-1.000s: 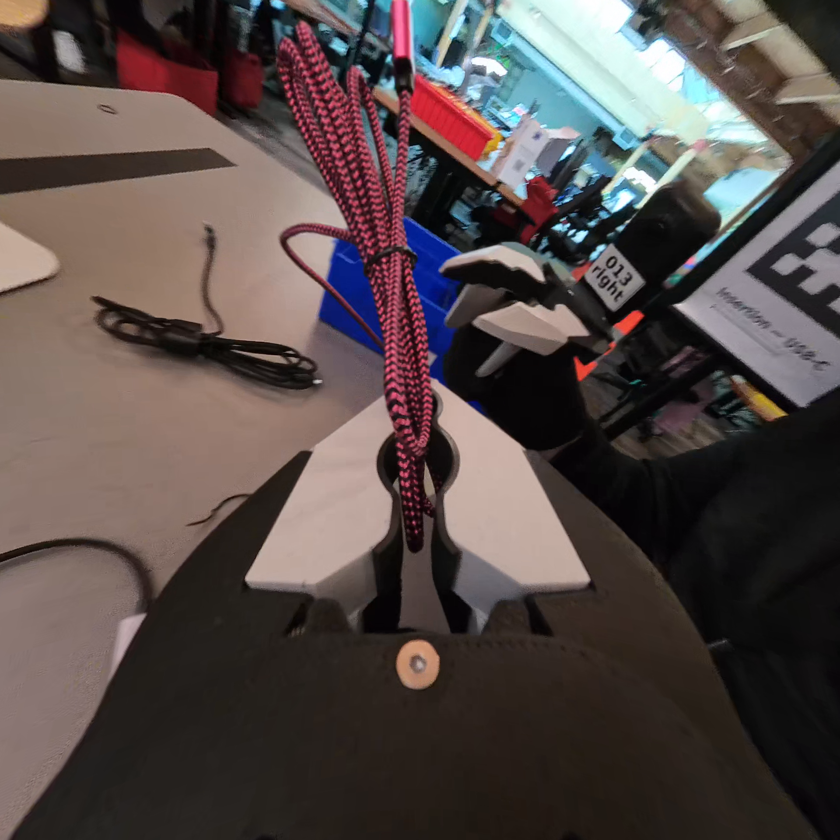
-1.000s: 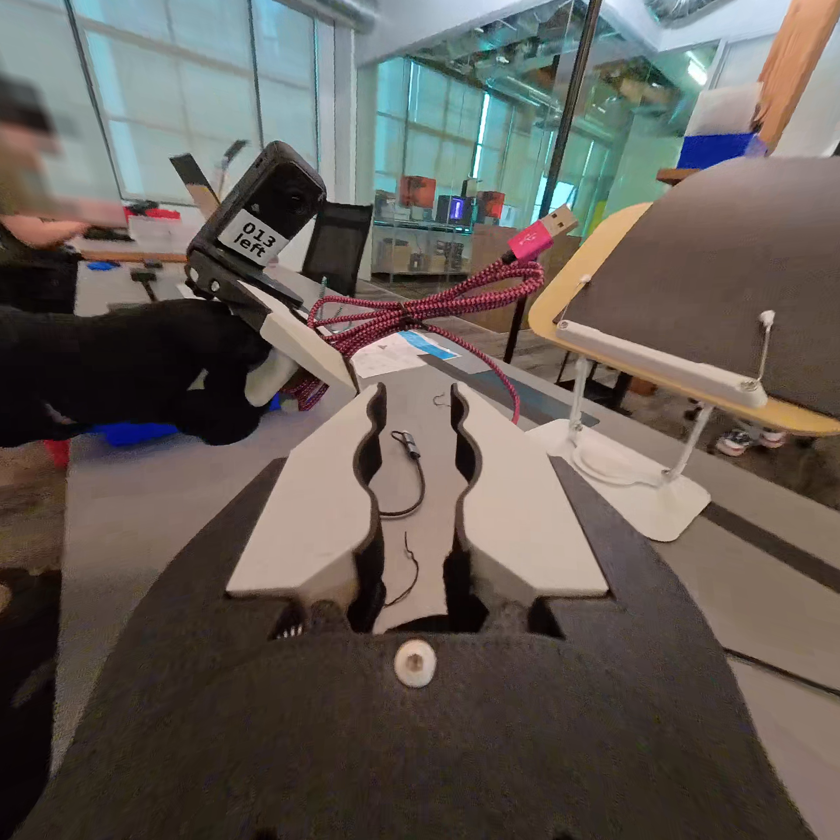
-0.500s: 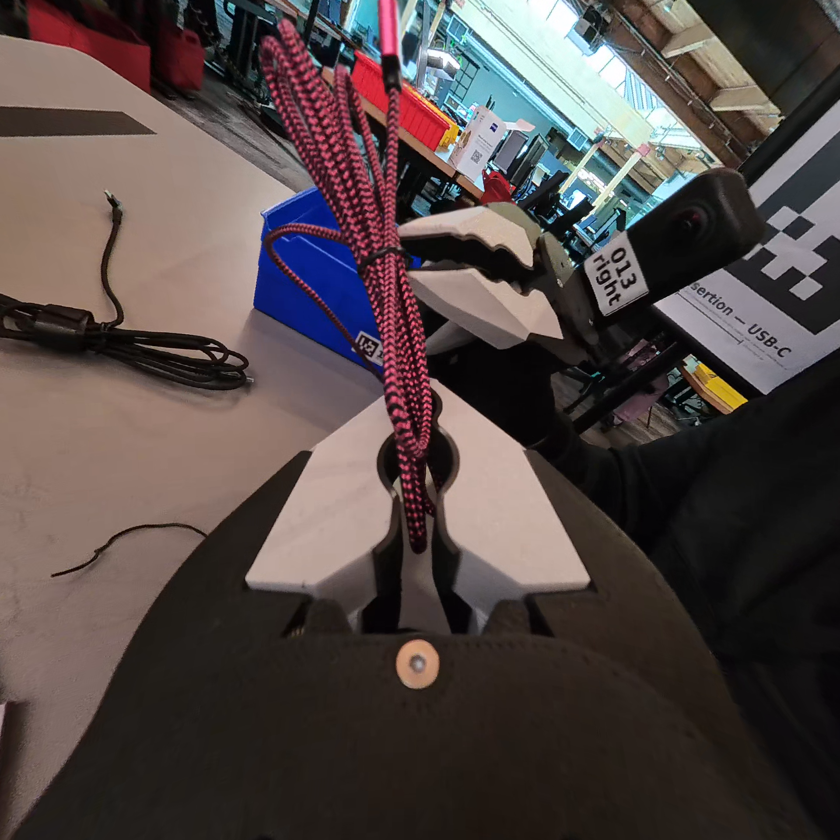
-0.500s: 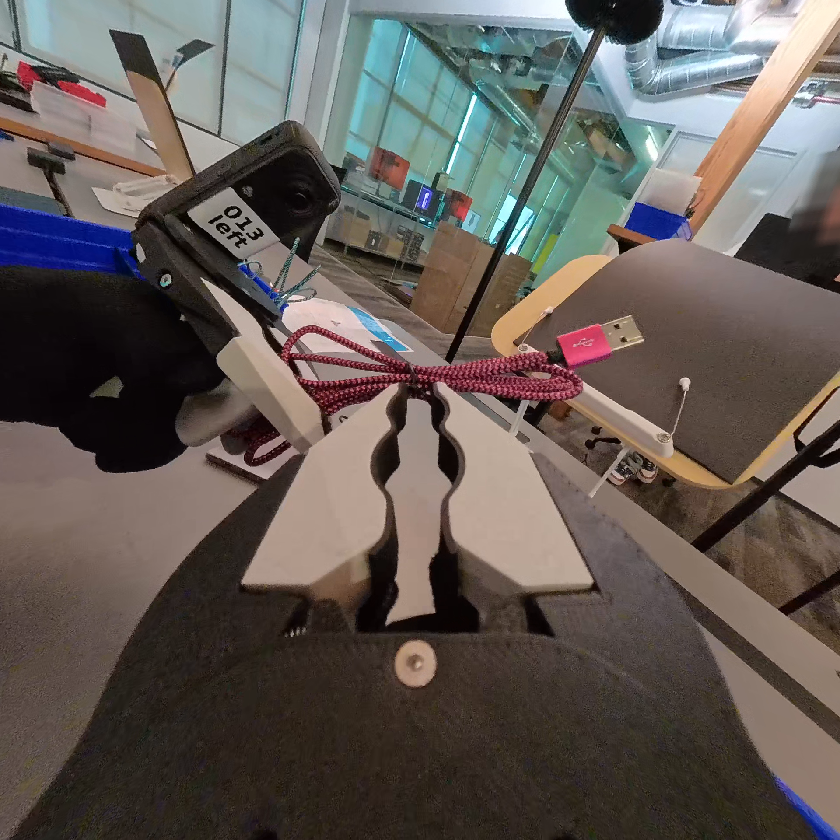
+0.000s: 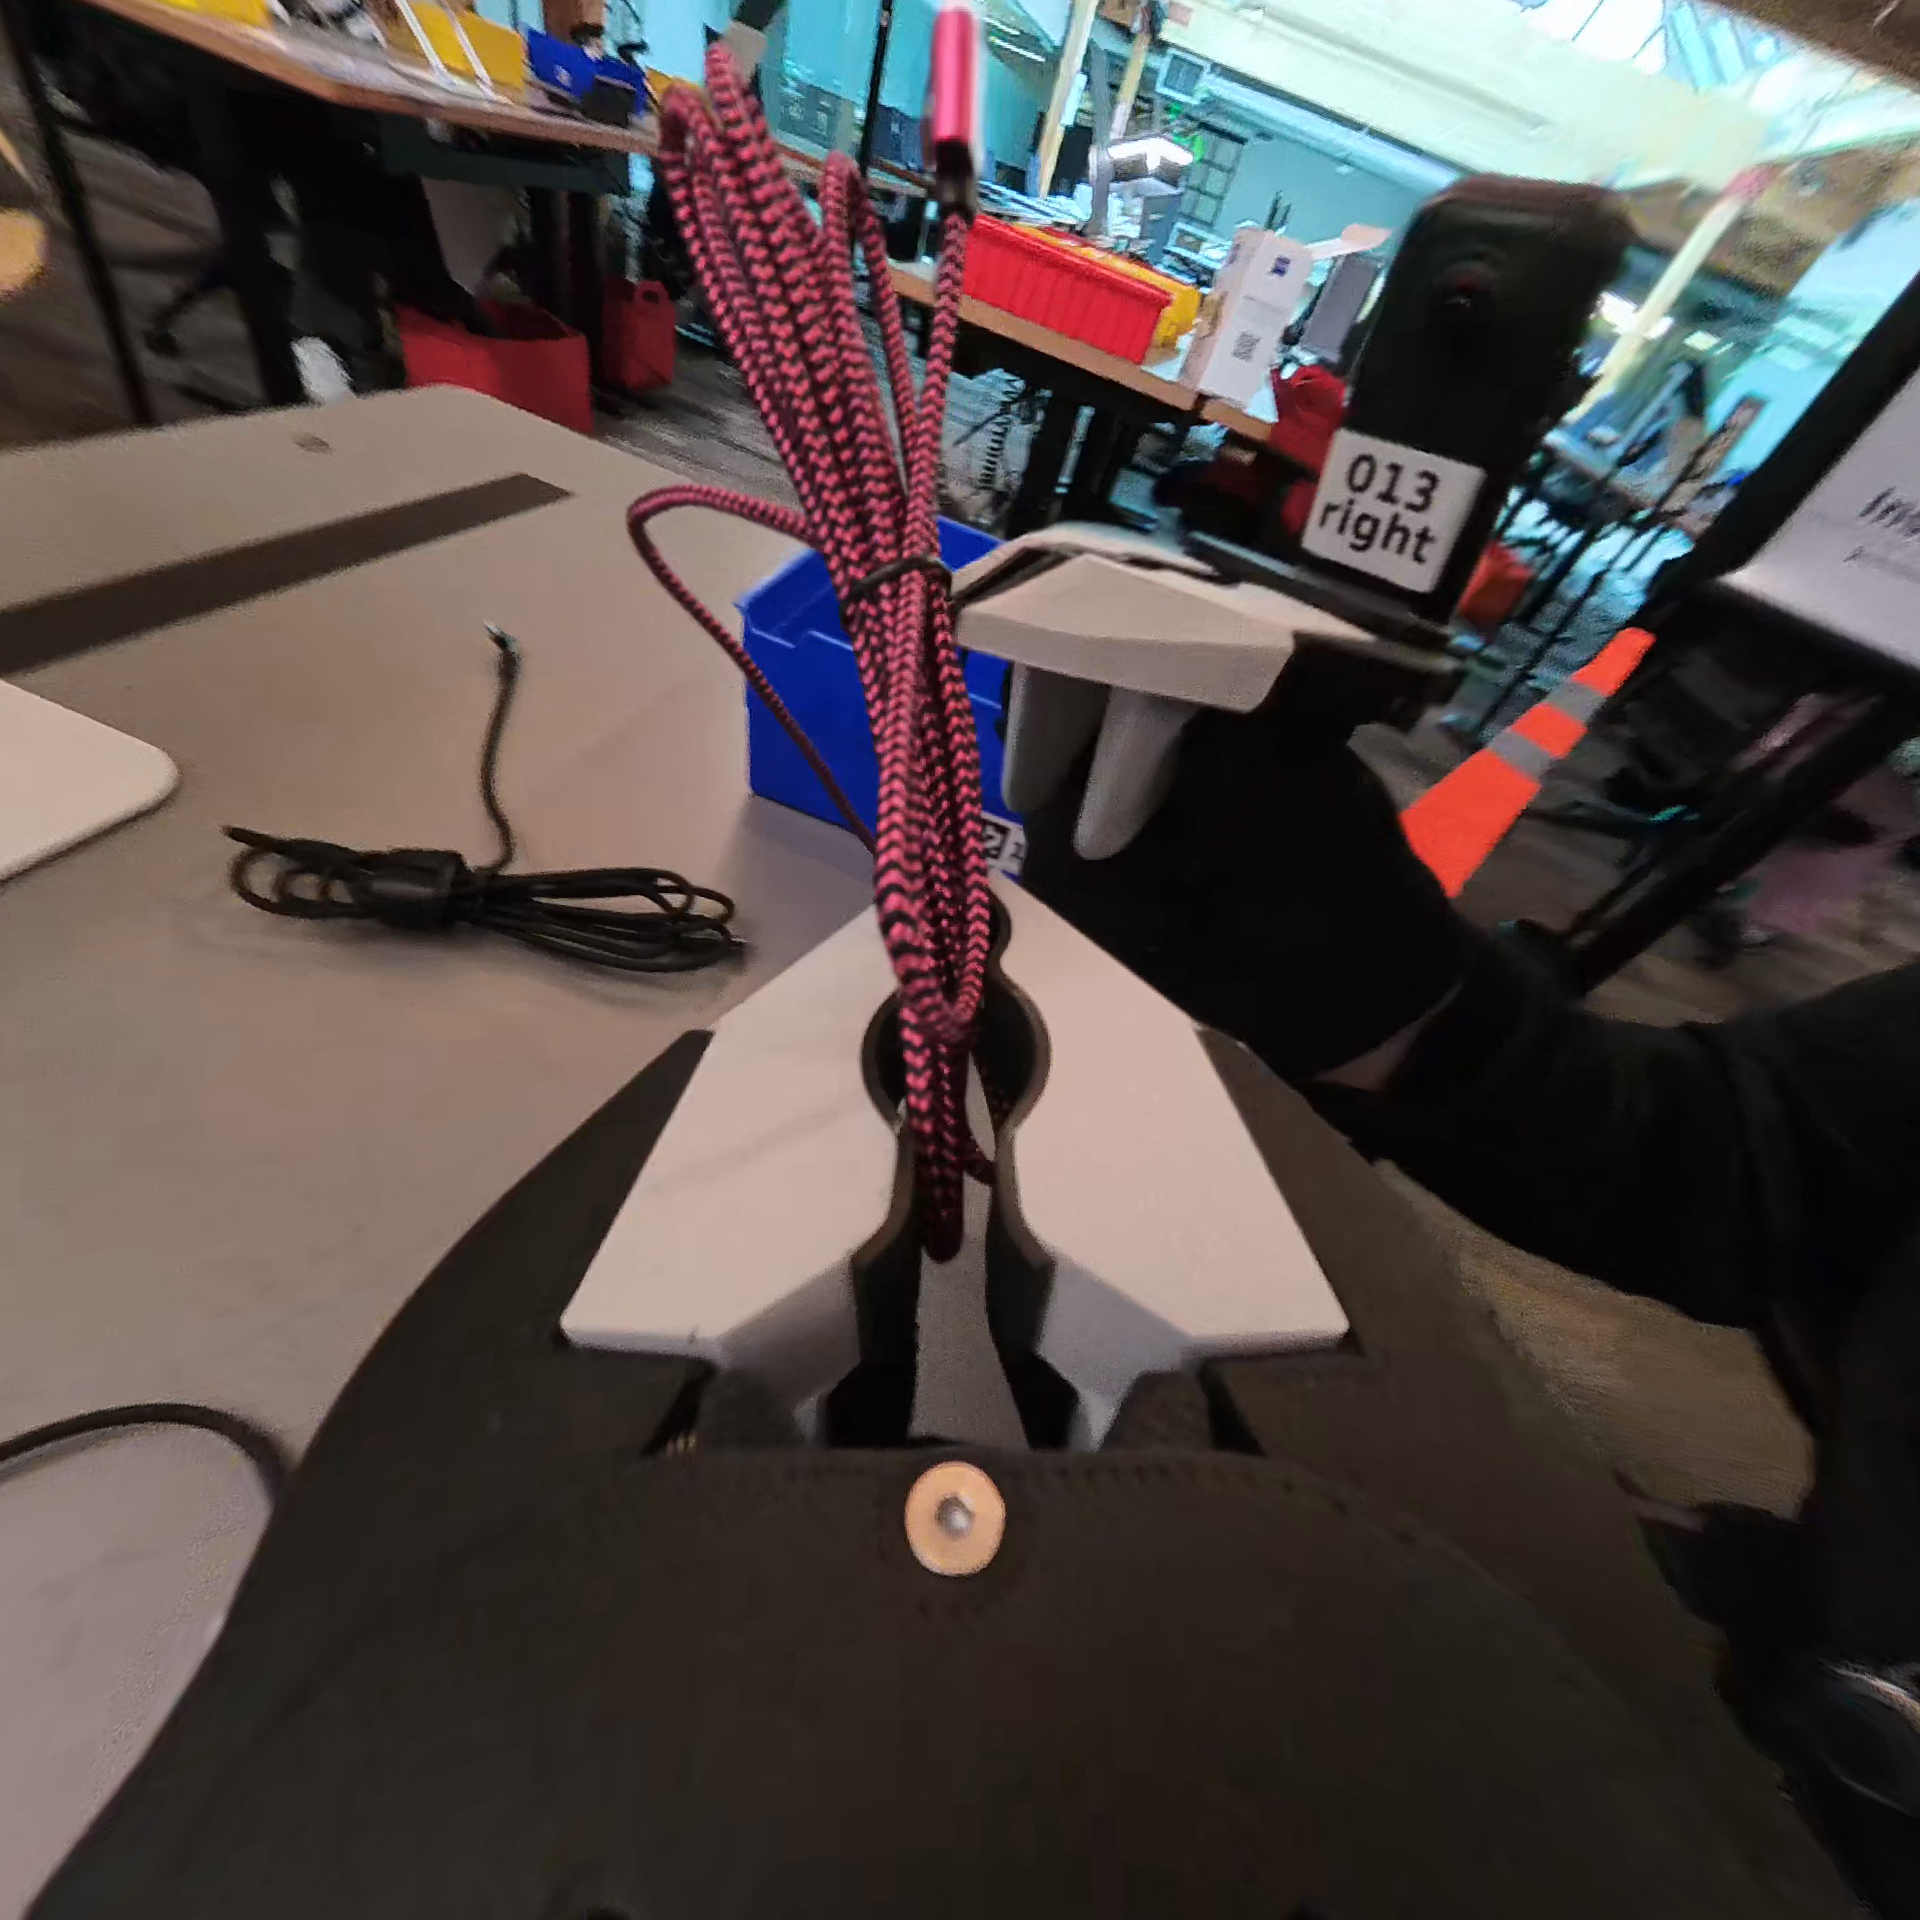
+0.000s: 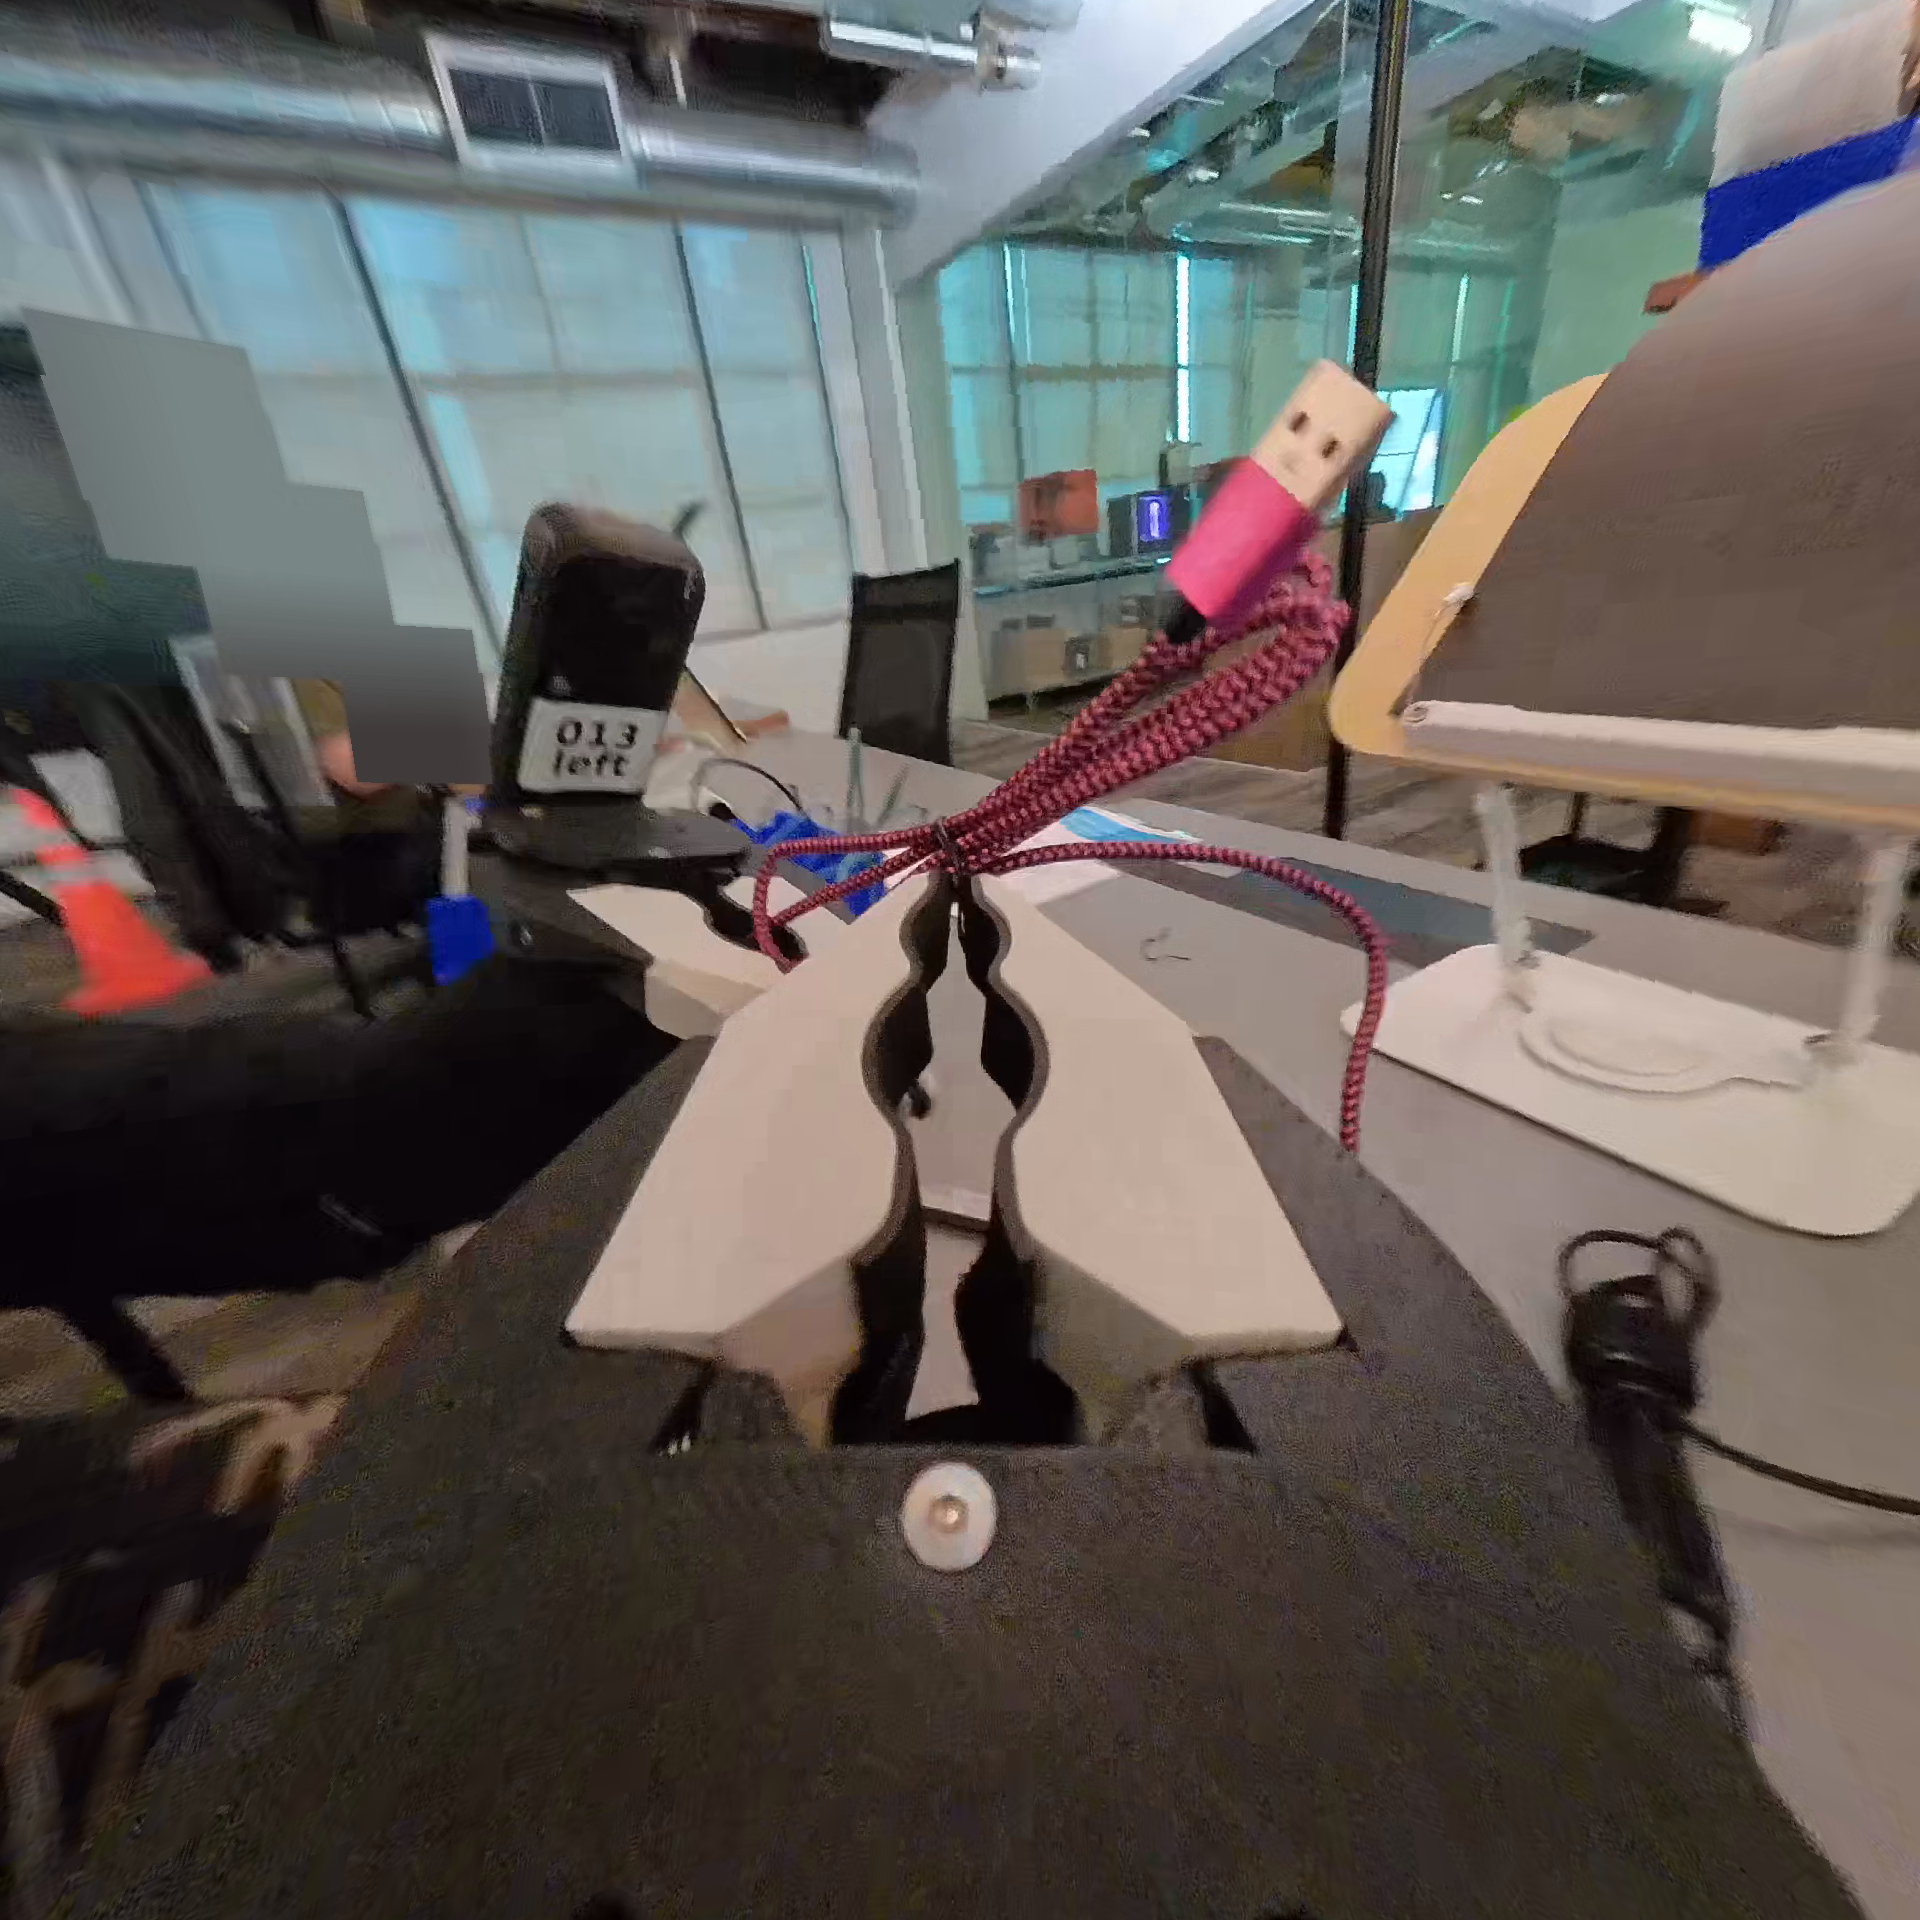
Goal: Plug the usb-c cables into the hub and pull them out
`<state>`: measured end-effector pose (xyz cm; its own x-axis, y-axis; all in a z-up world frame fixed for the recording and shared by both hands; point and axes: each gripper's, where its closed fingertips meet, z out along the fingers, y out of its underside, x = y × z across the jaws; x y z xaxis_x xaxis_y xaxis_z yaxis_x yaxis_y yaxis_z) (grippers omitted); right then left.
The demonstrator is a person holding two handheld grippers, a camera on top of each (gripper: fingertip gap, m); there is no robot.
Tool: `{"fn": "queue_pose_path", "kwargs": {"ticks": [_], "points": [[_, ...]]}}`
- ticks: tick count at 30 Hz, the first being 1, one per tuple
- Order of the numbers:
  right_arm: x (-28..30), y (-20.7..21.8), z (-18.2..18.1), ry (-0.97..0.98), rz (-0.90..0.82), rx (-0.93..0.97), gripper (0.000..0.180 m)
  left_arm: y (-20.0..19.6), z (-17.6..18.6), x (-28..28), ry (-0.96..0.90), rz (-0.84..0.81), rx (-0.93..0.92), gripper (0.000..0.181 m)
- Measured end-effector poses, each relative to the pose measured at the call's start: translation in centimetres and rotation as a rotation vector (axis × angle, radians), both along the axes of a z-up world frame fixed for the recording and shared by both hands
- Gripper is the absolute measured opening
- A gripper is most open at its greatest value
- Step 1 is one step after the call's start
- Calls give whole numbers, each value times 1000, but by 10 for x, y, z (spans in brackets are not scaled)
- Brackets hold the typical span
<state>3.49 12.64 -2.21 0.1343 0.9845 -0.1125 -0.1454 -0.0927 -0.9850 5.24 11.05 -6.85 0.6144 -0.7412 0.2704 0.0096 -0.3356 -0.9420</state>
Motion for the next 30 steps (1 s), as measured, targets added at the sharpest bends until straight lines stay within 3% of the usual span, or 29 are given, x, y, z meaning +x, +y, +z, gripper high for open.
{"fn": "queue_pose_path", "kwargs": {"ticks": [6,8,12,15,18,25,30], "points": [[11,-4,15,459,442,-761,1,15,10,-3,155,123,186,0],[9,-2,12,530,487,-848,1,23,5,-9,259,180,284,1],[5,0,5,449,405,-738,0,27,-8,-9,246,145,240,6],[8,6,0,340,276,-565,0,24,-9,-9,166,96,159,43],[15,17,-2,249,159,-421,0,15,-2,-14,76,39,104,51],[20,25,-15,102,86,-264,0,-2,45,-45,-6,5,90,67],[20,20,-25,-19,22,-93,0,-9,76,-53,-64,-178,-77,69]]}}
